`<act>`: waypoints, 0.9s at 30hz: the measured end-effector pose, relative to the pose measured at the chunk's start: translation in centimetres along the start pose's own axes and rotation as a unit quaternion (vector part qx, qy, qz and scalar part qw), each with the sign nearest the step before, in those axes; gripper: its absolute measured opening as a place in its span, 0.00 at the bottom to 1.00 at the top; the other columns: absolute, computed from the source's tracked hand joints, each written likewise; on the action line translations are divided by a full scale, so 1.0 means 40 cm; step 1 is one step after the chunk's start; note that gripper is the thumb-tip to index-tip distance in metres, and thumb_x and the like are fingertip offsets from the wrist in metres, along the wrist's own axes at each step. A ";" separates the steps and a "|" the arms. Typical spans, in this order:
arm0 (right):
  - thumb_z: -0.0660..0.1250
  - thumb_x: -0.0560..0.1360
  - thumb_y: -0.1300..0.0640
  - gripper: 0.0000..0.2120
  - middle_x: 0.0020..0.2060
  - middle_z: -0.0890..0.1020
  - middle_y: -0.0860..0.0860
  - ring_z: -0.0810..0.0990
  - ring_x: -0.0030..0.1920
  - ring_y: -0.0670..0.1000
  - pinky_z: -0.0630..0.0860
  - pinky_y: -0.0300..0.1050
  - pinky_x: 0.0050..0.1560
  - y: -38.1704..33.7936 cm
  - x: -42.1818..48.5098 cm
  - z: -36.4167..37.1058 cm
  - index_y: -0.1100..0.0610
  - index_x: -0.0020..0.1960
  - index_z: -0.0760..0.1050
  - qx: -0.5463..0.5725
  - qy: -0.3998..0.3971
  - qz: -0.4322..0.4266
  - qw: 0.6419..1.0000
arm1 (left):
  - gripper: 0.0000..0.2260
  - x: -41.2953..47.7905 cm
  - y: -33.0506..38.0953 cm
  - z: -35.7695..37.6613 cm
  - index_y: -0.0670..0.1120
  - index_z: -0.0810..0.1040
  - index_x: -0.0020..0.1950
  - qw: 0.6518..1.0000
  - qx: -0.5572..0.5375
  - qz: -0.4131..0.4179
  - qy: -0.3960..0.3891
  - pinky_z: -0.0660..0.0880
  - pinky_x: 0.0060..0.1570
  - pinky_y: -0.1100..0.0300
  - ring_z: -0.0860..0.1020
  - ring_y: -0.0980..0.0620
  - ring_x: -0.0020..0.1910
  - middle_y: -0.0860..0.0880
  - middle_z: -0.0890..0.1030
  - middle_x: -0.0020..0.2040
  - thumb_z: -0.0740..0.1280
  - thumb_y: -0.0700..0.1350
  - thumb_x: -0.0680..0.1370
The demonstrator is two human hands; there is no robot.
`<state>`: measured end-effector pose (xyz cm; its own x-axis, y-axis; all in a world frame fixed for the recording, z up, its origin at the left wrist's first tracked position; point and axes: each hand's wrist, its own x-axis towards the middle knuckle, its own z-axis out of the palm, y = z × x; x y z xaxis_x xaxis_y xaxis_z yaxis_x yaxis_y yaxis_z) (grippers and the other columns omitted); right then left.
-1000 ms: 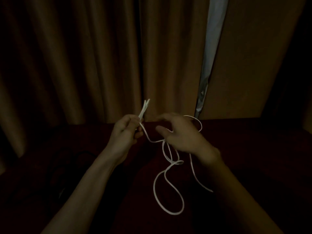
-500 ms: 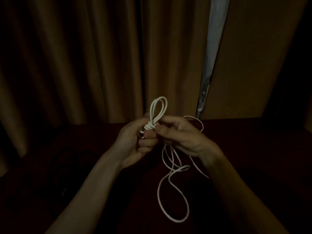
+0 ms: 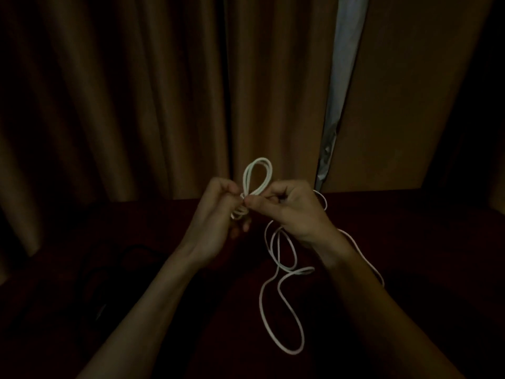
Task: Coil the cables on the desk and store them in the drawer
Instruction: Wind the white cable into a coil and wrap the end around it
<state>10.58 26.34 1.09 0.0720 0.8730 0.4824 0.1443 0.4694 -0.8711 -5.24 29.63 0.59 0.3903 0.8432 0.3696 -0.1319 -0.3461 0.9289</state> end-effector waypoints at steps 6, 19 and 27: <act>0.77 0.72 0.63 0.08 0.31 0.83 0.59 0.80 0.32 0.52 0.76 0.41 0.38 -0.011 0.007 0.025 0.65 0.38 0.82 0.098 0.074 0.047 0.991 | 0.15 -0.011 -0.028 -0.006 0.41 0.75 0.62 0.883 0.358 0.292 0.084 0.69 0.45 0.77 0.78 0.63 0.44 0.54 0.81 0.50 0.72 0.39 0.77; 0.69 0.80 0.57 0.10 0.26 0.74 0.44 0.69 0.26 0.40 0.67 0.35 0.31 -0.009 0.013 0.032 0.66 0.51 0.77 0.082 -0.003 0.063 0.995 | 0.12 0.011 0.009 0.019 0.43 0.76 0.46 0.990 -0.117 -0.003 0.075 0.57 0.24 0.66 0.64 0.58 0.25 0.53 0.68 0.28 0.56 0.43 0.85; 0.72 0.76 0.50 0.19 0.32 0.79 0.64 0.76 0.32 0.53 0.70 0.40 0.34 -0.011 -0.004 0.017 0.69 0.45 0.81 0.073 -0.054 0.028 0.995 | 0.15 -0.005 0.042 0.010 0.46 0.77 0.47 0.900 -0.344 -0.208 -0.166 0.49 0.24 0.65 0.61 0.59 0.21 0.53 0.64 0.27 0.55 0.54 0.80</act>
<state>9.82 26.10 1.35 -0.0324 0.9036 0.4272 -0.0028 0.4273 -0.9041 -5.18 28.71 2.06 0.7720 0.6323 0.0654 -0.4007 0.4042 0.8222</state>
